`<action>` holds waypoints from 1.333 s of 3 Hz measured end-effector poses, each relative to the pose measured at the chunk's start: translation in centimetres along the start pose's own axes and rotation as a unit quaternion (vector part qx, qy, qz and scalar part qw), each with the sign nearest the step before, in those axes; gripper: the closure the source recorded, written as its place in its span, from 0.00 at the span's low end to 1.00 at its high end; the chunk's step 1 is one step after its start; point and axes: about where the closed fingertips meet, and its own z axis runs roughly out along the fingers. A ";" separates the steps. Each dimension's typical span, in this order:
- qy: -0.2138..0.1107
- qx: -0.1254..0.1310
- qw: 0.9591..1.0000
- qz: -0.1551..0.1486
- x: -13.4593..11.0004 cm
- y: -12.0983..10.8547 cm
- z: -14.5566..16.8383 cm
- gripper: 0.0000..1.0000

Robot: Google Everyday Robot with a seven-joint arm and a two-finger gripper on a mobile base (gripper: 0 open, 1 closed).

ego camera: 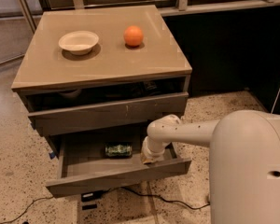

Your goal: Open middle drawer

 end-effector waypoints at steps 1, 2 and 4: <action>0.000 -0.012 1.000 -0.005 0.2 0.6 0.9 1.00; 0.003 -0.024 1.000 -0.007 0.7 1.8 0.6 1.00; 0.007 -0.055 0.998 -0.008 2.1 5.3 -2.7 1.00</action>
Offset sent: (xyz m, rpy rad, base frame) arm -0.0290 -0.0239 -0.0018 -0.0334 0.0629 0.0301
